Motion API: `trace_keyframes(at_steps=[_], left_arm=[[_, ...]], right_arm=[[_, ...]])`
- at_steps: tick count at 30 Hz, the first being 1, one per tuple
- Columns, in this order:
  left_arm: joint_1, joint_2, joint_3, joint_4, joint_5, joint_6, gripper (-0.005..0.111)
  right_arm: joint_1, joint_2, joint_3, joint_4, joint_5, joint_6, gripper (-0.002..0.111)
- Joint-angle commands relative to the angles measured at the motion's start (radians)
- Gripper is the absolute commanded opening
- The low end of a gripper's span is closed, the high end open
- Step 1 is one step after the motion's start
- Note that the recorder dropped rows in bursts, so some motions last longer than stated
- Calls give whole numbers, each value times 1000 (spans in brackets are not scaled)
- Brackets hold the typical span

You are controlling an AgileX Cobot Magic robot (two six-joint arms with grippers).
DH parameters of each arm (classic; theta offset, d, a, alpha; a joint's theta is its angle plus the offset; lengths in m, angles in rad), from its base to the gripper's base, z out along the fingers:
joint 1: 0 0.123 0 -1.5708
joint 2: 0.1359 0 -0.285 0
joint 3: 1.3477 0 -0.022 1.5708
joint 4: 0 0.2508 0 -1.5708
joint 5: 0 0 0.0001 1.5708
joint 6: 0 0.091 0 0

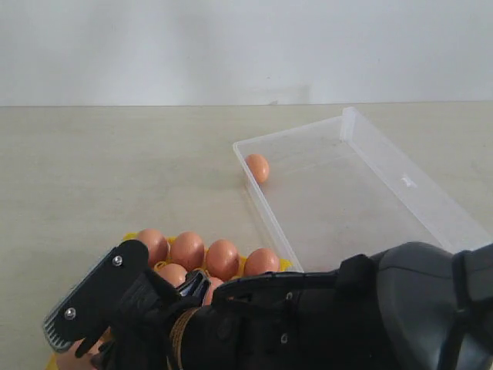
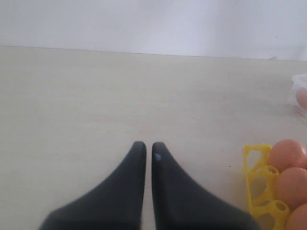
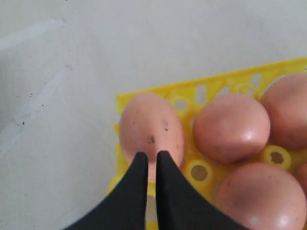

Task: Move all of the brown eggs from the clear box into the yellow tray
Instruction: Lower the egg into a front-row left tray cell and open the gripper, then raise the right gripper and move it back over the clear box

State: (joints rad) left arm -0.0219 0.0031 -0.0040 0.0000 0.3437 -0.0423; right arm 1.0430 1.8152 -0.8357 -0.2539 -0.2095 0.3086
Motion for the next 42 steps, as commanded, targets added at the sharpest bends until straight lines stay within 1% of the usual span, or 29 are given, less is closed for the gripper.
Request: trace_keyframes(at_steps=[1, 5, 14, 22, 27, 29, 31, 33, 36, 38, 42], left_arm=[[-1, -3, 4, 0, -6, 4, 4], [-1, -3, 4, 0, -6, 4, 4], [-1, -3, 4, 0, -6, 4, 4], [-1, -3, 4, 0, -6, 4, 4], [-1, -3, 4, 0, -6, 4, 4], [-1, -3, 4, 0, -6, 4, 4], [-1, -3, 4, 0, -6, 4, 4], [-1, -3, 4, 0, -6, 4, 4], [-1, -3, 4, 0, -6, 4, 4], [-1, -3, 4, 0, -6, 4, 4], [-1, -3, 4, 0, -6, 4, 4]], right_arm=[[3, 48, -4, -20, -22, 7, 0], [3, 96, -4, -20, -47, 7, 0], [3, 98, -4, -18, -56, 7, 0], [3, -35, -4, -18, -42, -15, 0], [1, -140, -4, -18, 60, -117, 0], [-18, -193, -4, -18, 101, -156, 0], [-62, -242, -4, -18, 150, -200, 0], [-130, -271, -4, -18, 198, -205, 0], [-284, -286, -4, -5, 239, -166, 0], [-409, -288, -5, 11, 235, -100, 0], [-616, -301, -5, 48, 225, 58, 0]])
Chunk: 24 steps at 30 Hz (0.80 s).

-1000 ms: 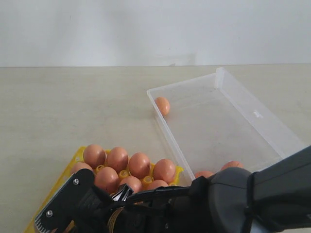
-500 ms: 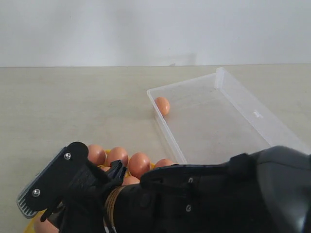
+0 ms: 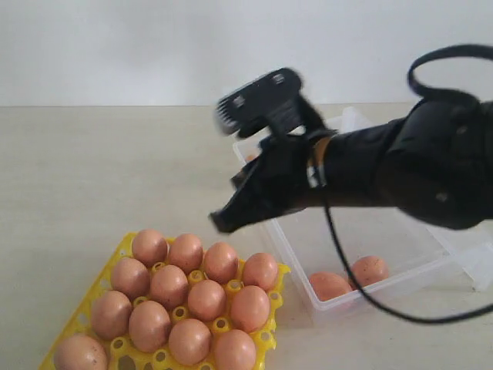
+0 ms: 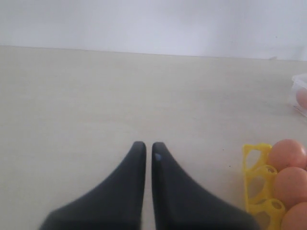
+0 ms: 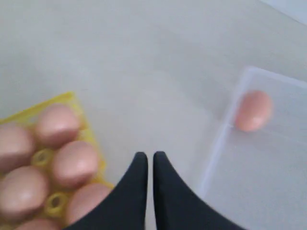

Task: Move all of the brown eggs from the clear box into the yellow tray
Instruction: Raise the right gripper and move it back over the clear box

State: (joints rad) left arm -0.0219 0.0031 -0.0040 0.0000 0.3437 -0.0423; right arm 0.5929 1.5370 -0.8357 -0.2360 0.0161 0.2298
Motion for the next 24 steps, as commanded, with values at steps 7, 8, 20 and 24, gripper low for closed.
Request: trace_keyframes(at_steps=[7, 8, 20, 24], left_arm=[[-1, -3, 4, 0, -6, 4, 4], [-1, -3, 4, 0, -6, 4, 4], [-1, -3, 4, 0, -6, 4, 4], [-1, -3, 4, 0, -6, 4, 4]], right_arm=[[-376, -29, -5, 48, -169, 381, 0], [-386, -29, -5, 48, -196, 381, 0], [-403, 228, -562, 208, 579, -85, 0], [-408, 430, -889, 497, 990, -353, 0]])
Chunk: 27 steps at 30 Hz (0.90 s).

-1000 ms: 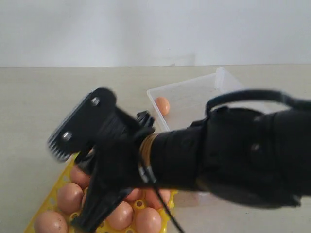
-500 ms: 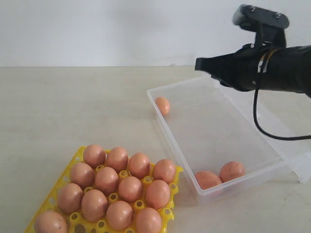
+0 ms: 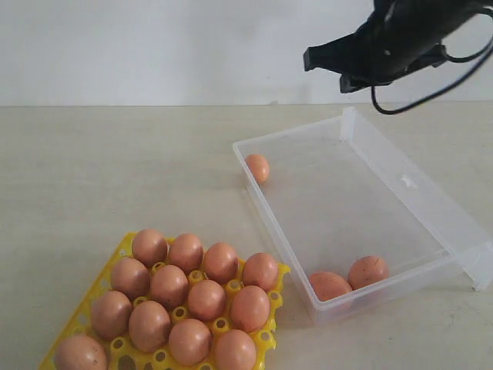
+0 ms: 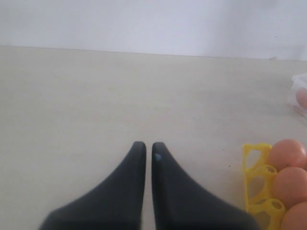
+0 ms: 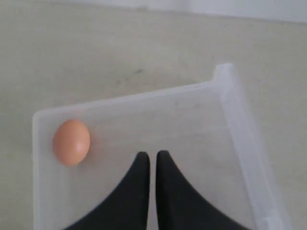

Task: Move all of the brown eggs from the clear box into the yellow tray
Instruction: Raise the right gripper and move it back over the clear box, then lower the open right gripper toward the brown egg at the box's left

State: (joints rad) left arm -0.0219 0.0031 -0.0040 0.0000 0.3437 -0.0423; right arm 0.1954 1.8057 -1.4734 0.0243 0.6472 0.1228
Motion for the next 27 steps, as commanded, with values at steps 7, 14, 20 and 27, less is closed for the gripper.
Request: trace_keyframes(at_steps=[7, 14, 20, 27], left_arm=[[-1, -3, 4, 0, -6, 4, 4], [-1, -3, 4, 0, -6, 4, 4], [-1, -3, 4, 0, -6, 4, 4], [-1, -3, 4, 0, -6, 4, 4]], right_arm=[[-13, 350, -462, 399, 540, -360, 6], [-15, 401, -462, 389, 399, -345, 53], [-15, 475, -462, 431, 300, -334, 53], [-15, 525, -466, 520, 192, -382, 53]])
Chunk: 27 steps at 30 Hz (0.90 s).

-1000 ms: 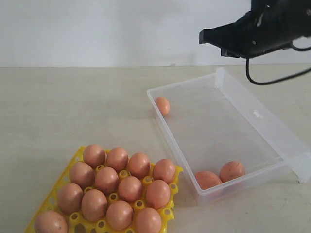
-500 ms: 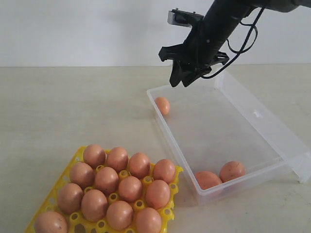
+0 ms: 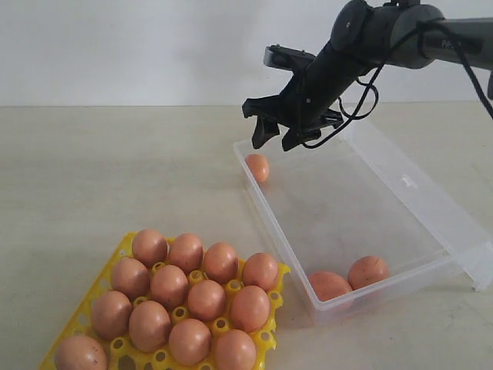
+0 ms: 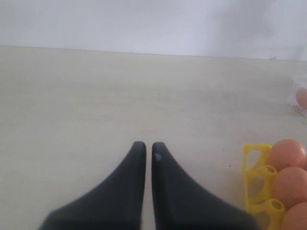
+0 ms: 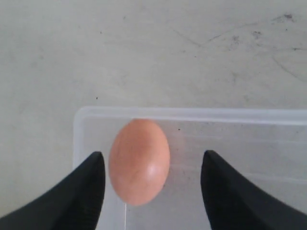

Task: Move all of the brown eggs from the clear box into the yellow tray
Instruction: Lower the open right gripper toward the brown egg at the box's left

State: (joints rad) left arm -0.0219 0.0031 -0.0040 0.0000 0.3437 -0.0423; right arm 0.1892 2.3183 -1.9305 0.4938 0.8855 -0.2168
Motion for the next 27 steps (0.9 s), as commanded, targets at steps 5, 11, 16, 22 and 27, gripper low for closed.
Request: trace_keyframes(at_steps=[5, 11, 16, 22, 27], left_arm=[[-1, -3, 4, 0, -6, 4, 4], [-1, -3, 4, 0, -6, 4, 4], [-1, -3, 4, 0, -6, 4, 4], [-1, -3, 4, 0, -6, 4, 4], [-1, -3, 4, 0, -6, 4, 4]], right_arm=[[-9, 25, -9, 103, -42, -89, 53], [-9, 66, -9, 103, -4, -89, 53], [-9, 82, -9, 106, -24, -91, 53], [-9, 88, -9, 127, -59, -116, 53], [-9, 88, -9, 129, -52, -119, 48]])
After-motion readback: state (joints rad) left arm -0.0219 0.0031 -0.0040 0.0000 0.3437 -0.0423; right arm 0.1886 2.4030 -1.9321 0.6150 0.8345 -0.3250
